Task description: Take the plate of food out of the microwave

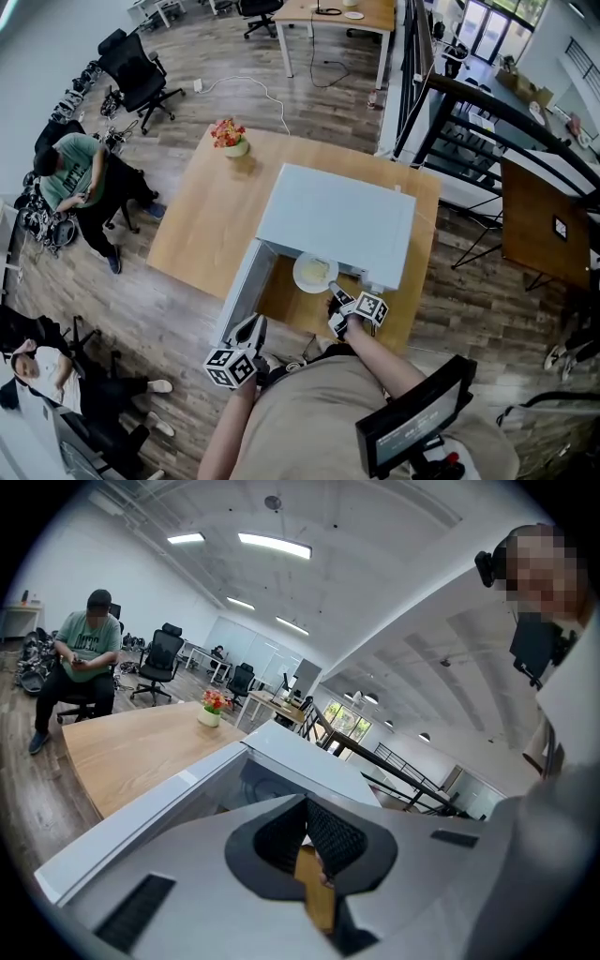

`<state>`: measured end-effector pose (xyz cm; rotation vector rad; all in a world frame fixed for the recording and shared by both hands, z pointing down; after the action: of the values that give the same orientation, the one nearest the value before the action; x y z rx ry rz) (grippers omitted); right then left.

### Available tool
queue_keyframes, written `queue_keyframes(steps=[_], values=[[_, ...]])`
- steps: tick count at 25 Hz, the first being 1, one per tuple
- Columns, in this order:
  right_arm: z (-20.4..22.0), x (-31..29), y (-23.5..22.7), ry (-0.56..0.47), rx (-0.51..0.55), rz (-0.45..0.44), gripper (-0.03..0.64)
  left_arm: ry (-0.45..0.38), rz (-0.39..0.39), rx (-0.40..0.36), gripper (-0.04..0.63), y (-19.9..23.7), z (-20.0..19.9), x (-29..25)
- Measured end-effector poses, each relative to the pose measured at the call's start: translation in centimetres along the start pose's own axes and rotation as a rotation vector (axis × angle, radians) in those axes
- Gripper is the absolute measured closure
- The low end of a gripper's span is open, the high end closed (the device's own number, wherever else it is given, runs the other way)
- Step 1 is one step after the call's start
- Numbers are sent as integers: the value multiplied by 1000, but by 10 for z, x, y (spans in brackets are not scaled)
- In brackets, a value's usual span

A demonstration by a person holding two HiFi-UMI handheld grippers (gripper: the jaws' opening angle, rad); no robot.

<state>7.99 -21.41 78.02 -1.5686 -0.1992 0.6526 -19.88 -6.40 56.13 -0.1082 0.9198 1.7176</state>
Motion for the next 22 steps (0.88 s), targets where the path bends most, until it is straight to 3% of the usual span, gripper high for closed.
queue_keyframes(steps=[8,14,22], values=[[14,31,12,67,-2,4,604,-21,29,36,592,-12,6,-4],[26,52,23,109,11,8,604,-22,71,14,592,-30,8,-11],[37,73,38,103,57,6,604,-13,145,18,592,-29,21,-23]])
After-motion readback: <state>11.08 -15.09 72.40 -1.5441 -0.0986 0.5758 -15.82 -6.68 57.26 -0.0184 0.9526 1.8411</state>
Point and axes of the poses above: the fingertips, and each gripper's own axes: x backward along the fingers, y to its left, z out of its underside, the point moved 10 cm from there along x, backward along the fingers, and after that the axes turned 6 degrees about y, right-handed, at the moved point
